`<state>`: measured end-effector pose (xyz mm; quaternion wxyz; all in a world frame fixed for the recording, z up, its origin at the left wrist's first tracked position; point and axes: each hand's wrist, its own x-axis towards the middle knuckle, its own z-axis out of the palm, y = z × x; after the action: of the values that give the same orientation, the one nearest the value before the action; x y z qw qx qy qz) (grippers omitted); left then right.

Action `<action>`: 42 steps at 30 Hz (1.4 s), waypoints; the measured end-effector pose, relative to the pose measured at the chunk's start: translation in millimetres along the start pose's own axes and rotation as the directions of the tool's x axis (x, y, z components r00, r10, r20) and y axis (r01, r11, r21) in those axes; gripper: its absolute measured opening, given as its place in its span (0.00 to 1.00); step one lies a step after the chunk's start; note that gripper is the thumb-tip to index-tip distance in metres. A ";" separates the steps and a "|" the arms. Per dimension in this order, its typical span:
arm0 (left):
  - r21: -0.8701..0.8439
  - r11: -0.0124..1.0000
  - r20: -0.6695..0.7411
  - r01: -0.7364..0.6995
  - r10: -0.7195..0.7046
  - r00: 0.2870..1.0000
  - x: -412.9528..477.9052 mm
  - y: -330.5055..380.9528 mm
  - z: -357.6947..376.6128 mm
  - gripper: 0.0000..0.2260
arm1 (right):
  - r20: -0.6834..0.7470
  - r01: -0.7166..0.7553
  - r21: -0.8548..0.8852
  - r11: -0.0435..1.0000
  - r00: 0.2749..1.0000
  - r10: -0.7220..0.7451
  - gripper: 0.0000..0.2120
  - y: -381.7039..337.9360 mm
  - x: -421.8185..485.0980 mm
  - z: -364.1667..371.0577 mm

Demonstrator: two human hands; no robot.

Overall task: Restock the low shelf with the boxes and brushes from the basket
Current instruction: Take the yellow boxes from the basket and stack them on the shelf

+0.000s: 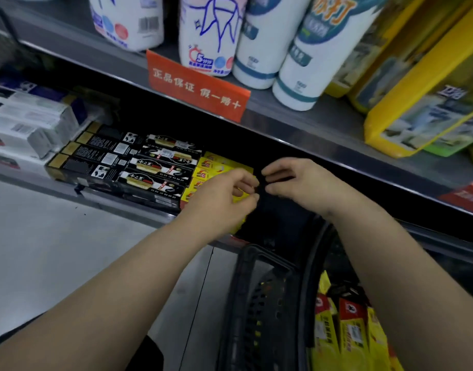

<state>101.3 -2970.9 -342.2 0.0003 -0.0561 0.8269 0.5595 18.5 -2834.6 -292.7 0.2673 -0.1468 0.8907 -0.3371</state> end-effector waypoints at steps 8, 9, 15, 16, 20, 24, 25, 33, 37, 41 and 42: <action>0.192 0.874 0.317 -0.446 0.375 0.871 -47.1 60.9 40.9 0.07 | -0.155 -0.175 0.103 0.979 0.969 0.190 0.05 104.8 -126.6 -17.8; 0.201 0.856 0.384 -0.476 0.378 0.842 -52.5 64.8 48.2 0.07 | -0.122 -0.277 -0.067 0.958 0.956 0.268 0.05 123.3 -131.5 -10.0; 0.234 0.816 0.592 -0.528 0.311 0.743 -64.5 75.5 79.6 0.09 | 0.083 -0.462 -0.544 0.700 0.801 0.593 0.30 167.6 -142.9 59.4; 0.245 0.822 0.601 -0.514 0.287 0.746 -64.5 76.1 81.5 0.09 | 0.042 -0.493 -0.498 0.713 0.808 0.588 0.32 169.9 -141.1 66.3; 0.276 0.859 0.570 -0.431 0.215 0.793 -63.3 76.6 90.7 0.10 | -0.126 -0.581 -0.020 0.814 0.809 0.574 0.28 172.4 -148.9 60.6; 0.115 0.981 0.445 -0.157 0.091 0.891 -64.1 79.2 103.7 0.20 | -0.224 -0.271 0.501 0.822 0.877 0.425 0.21 152.7 -182.8 35.7; 0.006 1.000 0.443 -0.015 0.011 0.896 -65.6 80.7 107.1 0.22 | -0.269 -0.159 0.569 0.807 0.891 0.365 0.22 145.4 -190.4 30.9; -0.283 0.871 0.550 0.401 -0.195 0.812 -74.3 85.0 125.9 0.15 | -0.220 0.129 0.684 0.718 0.975 0.034 0.19 118.0 -210.3 14.0; -0.296 0.867 0.506 0.402 -0.215 0.835 -66.4 80.6 124.0 0.11 | -0.156 -0.250 0.513 0.821 0.914 0.375 0.15 157.2 -192.4 9.4; -0.353 0.841 0.497 0.409 -0.202 0.844 -59.9 79.7 120.8 0.09 | 0.094 -0.470 -0.459 0.754 0.818 0.567 0.27 192.2 -170.9 49.4; -0.369 0.832 0.498 0.414 -0.198 0.844 -58.8 79.9 120.2 0.08 | 0.088 -0.441 -0.563 0.699 0.809 0.582 0.30 194.4 -168.4 61.7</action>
<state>144.8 -2824.9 -309.5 0.2654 -0.0621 0.6265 0.7302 175.2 -2650.6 -400.1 0.4152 0.0000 0.9094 0.0258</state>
